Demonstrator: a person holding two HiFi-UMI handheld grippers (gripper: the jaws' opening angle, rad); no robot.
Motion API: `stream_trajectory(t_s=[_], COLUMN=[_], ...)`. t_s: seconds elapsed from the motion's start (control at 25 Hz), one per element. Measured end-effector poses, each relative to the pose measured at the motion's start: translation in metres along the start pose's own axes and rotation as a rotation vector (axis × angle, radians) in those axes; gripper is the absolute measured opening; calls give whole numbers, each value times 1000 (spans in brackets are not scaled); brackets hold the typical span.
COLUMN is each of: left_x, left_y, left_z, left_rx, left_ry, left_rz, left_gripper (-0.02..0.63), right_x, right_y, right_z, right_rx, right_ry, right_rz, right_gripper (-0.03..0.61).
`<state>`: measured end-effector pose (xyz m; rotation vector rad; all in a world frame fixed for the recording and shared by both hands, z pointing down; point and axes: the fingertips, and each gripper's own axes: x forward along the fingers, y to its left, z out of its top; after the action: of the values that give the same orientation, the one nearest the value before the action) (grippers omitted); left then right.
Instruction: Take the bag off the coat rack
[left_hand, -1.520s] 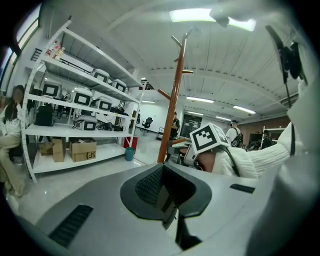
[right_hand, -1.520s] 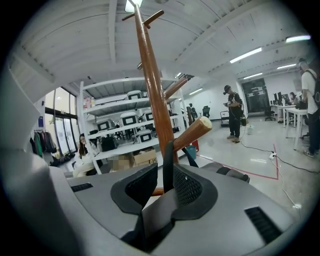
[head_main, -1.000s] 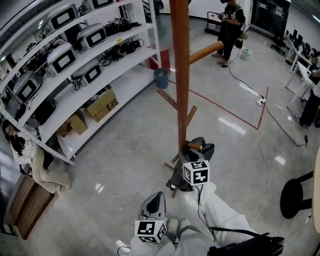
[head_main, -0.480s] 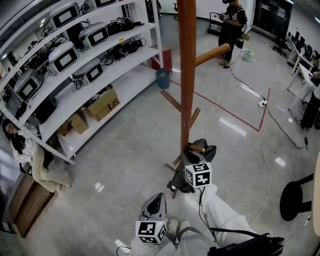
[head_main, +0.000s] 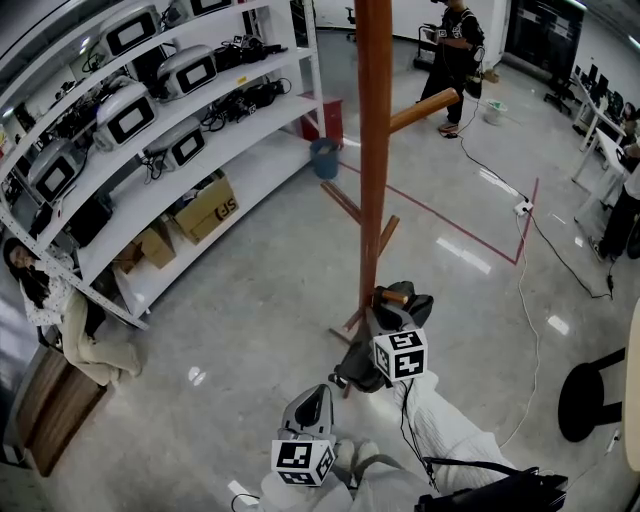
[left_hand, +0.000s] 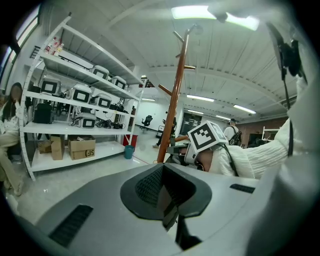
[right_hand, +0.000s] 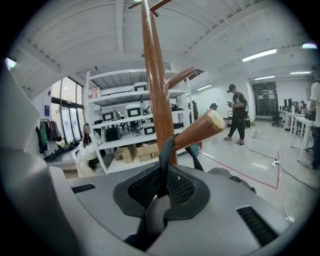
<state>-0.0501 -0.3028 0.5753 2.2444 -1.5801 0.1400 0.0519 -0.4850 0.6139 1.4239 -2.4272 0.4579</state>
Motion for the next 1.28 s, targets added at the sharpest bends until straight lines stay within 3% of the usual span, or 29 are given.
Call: stream_trajectory(t_s=[0.8,1.28], left_x=[7,-3], left_y=[-30,-47], left_z=[2,3], left_rx=[34,63], left_ry=[-2,-13], left_rz=[-96,-145], left_gripper=[2,1], right_x=[-54,-101], right_y=[-15,-19], right_z=[32,29], right_rx=[60,101], right_ry=[-92,-127], right_rz=[-49,-91], right_gripper=[40,40])
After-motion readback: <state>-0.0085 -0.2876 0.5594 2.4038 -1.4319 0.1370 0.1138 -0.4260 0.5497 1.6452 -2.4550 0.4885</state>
